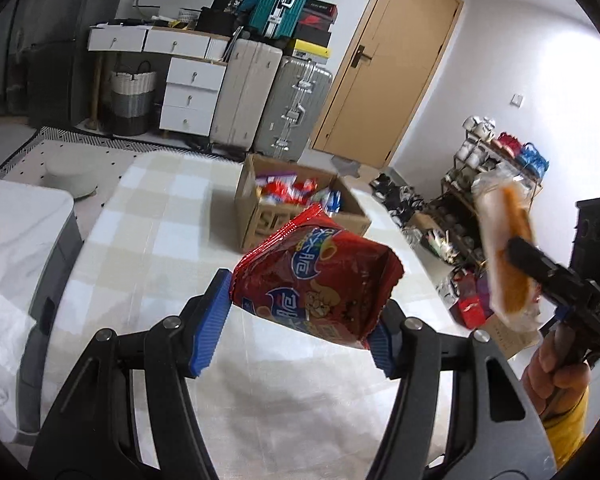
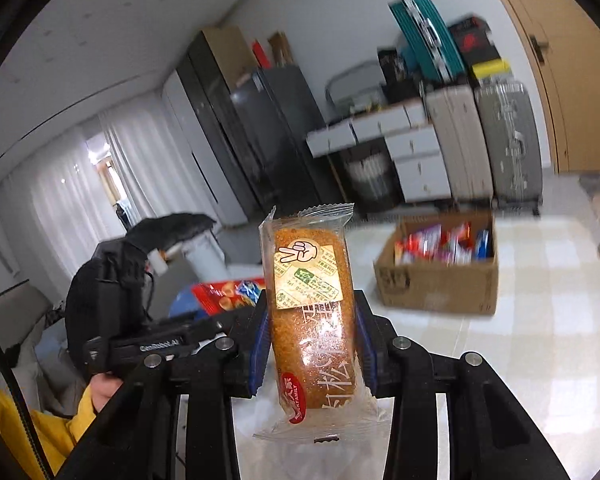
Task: Organize snacks
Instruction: 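Carry the chip bag and pastry over the cardboard box with both grippers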
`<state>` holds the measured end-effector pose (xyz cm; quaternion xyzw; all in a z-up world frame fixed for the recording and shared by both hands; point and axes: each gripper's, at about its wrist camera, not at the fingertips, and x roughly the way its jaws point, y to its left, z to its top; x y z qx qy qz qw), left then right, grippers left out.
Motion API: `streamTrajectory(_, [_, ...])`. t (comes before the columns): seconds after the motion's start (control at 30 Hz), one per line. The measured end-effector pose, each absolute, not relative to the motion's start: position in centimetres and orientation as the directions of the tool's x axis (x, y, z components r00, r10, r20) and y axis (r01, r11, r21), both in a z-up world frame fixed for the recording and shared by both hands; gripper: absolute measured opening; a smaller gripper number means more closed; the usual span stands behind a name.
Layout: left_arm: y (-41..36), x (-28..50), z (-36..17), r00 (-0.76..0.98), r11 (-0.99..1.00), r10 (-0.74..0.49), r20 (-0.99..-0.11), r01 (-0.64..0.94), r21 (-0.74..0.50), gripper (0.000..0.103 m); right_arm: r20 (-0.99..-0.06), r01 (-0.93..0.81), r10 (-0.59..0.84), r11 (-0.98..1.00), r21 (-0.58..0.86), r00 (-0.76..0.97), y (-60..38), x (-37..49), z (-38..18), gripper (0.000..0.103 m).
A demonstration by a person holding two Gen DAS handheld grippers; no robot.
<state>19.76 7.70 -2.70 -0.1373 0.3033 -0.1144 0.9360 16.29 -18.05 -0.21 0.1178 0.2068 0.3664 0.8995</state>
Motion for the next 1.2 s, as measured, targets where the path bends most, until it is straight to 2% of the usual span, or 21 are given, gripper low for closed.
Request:
streamTrajectory(0.23, [6.9, 21.2, 4.6, 0.85, 0.958, -0.263, -0.456, 0.175, -0.226, 0.059, -0.201, -0.632, 0.68, 0.732, 0.255, 0.705, -18.3, 15.8, 7.6, 0.038])
streamTrajectory(0.4, [5.9, 23.6, 7.5, 0.852, 0.963, -0.26, -0.454, 0.194, -0.187, 0.059, -0.177, -0.62, 0.658, 0.751, 0.227, 0.732, -18.2, 18.0, 10.7, 0.038])
streamTrajectory(0.6, [4.4, 27.7, 8.8, 0.847, 0.972, -0.233, -0.477, 0.184, -0.147, 0.059, -0.198, -0.588, 0.622, 0.782, 0.209, 0.757, -17.5, 21.5, 12.1, 0.038])
streamTrajectory(0.93, [2.5, 36.9, 6.0, 0.803, 0.979, -0.203, -0.561, 0.165, -0.118, 0.059, -0.282, -0.525, 0.569, 0.822, 0.221, 0.773, -17.2, 30.5, 9.0, 0.038])
streamTrajectory(1.2, [0.3, 48.7, -0.2, 0.711, 0.979, -0.201, -0.674, 0.159, -0.125, 0.059, -0.403, -0.448, 0.535, 0.844, 0.294, 0.743, -17.5, 40.5, 3.8, 0.038])
